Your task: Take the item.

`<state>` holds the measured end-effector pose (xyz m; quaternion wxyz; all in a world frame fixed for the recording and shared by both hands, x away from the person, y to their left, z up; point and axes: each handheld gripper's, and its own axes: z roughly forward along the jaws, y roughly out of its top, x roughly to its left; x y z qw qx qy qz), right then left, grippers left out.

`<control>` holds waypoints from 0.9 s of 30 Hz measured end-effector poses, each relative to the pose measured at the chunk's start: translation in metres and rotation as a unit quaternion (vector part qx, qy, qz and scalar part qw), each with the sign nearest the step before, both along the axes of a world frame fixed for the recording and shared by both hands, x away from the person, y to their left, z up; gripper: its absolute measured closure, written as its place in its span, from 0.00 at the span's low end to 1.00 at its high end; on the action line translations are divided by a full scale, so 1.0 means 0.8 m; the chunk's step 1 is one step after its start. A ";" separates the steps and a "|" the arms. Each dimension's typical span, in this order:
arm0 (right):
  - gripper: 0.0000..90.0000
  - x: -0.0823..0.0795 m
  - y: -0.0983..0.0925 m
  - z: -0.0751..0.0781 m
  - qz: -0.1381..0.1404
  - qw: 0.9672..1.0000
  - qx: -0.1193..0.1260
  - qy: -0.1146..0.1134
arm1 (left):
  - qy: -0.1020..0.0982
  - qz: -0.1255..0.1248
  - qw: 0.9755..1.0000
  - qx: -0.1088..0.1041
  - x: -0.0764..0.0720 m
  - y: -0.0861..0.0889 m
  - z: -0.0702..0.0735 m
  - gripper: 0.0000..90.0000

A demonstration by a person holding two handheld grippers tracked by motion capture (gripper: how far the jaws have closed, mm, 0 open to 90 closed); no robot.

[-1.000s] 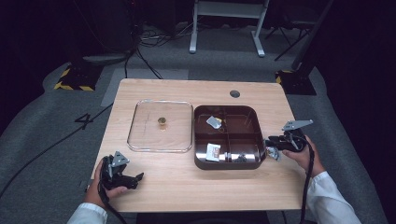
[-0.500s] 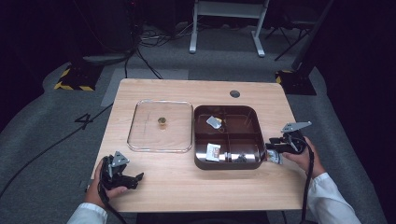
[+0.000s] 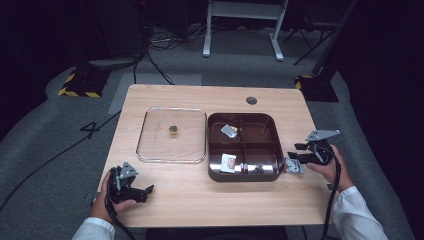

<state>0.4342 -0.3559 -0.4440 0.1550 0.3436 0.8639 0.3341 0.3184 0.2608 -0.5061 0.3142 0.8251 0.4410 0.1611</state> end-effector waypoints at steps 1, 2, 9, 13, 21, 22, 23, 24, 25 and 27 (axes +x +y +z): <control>0.51 -0.002 -0.001 0.001 0.000 1.000 -0.001 -0.003 | 0.000 0.000 1.000 0.000 0.000 0.000 0.000 0.00; 0.50 -0.003 -0.001 0.002 0.001 1.000 0.000 -0.005 | 0.000 0.000 1.000 0.000 0.000 0.000 0.000 0.00; 0.34 -0.024 -0.004 0.007 0.010 0.999 -0.009 -0.036 | 0.000 0.001 1.000 0.000 0.000 0.000 0.000 0.00; 0.30 -0.031 -0.007 0.006 0.013 0.999 -0.012 -0.039 | -0.001 0.001 1.000 0.001 0.000 0.000 0.000 0.00; 0.27 -0.048 -0.014 0.001 0.022 0.998 -0.019 -0.047 | -0.001 0.001 1.000 0.000 0.000 0.000 0.000 0.00; 0.27 -0.052 -0.016 -0.002 0.021 0.999 -0.018 -0.046 | 0.000 0.002 1.000 0.000 0.000 0.000 0.000 0.00; 0.27 -0.052 -0.016 -0.002 0.021 0.999 -0.018 -0.046 | 0.000 0.002 1.000 -0.001 -0.001 0.000 0.000 0.00; 0.28 -0.054 -0.017 -0.003 0.022 0.999 -0.018 -0.045 | 0.001 0.002 1.000 0.000 -0.001 0.000 0.000 0.00; 0.28 -0.058 -0.020 -0.007 0.020 0.999 -0.024 -0.044 | 0.000 0.002 1.000 0.000 -0.001 0.000 0.000 0.00; 0.28 -0.059 -0.022 -0.009 0.020 0.998 -0.027 -0.045 | 0.001 0.002 1.000 0.000 -0.001 0.000 0.000 0.00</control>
